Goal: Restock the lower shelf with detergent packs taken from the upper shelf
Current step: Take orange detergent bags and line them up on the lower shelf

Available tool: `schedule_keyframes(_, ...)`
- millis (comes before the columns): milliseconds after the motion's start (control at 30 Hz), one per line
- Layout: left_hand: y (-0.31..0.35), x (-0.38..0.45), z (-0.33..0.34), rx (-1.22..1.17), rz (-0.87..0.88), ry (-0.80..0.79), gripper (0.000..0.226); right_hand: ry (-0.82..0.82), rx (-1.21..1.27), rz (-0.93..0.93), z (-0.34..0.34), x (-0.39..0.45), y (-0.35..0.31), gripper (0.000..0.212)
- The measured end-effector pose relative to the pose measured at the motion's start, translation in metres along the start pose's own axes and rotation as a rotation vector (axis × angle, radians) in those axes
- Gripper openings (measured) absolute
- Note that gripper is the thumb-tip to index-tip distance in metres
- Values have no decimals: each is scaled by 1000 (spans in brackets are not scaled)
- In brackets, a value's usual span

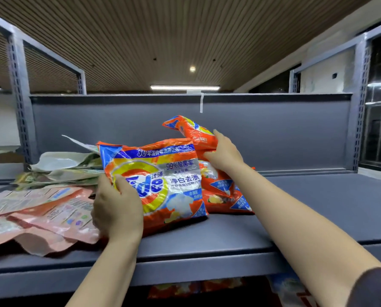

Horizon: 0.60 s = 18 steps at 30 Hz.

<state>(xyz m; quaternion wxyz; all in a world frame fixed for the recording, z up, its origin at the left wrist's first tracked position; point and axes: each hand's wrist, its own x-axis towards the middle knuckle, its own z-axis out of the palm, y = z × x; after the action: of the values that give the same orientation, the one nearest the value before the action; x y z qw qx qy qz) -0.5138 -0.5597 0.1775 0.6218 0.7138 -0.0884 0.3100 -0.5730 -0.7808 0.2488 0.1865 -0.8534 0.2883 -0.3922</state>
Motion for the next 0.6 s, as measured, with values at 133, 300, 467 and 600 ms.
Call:
schedule_keyframes(133, 1, -3, 1, -9, 40, -15, 17, -8, -47, -35, 1, 9, -5, 74)
schedule_keyframes(300, 0, -3, 0, -25, -16, -17, 18, 41, -33, -99, 8, 14, -10, 52)
schedule_keyframes(467, 2, -3, -1, -61, -101, 26, 16, 142, -27, -154, -4, 0, 4, 38)
schedule_keyframes(600, 2, -1, -2, -67, -142, 63, 21, 261, -314, -313, -15, -25, 16, 38)
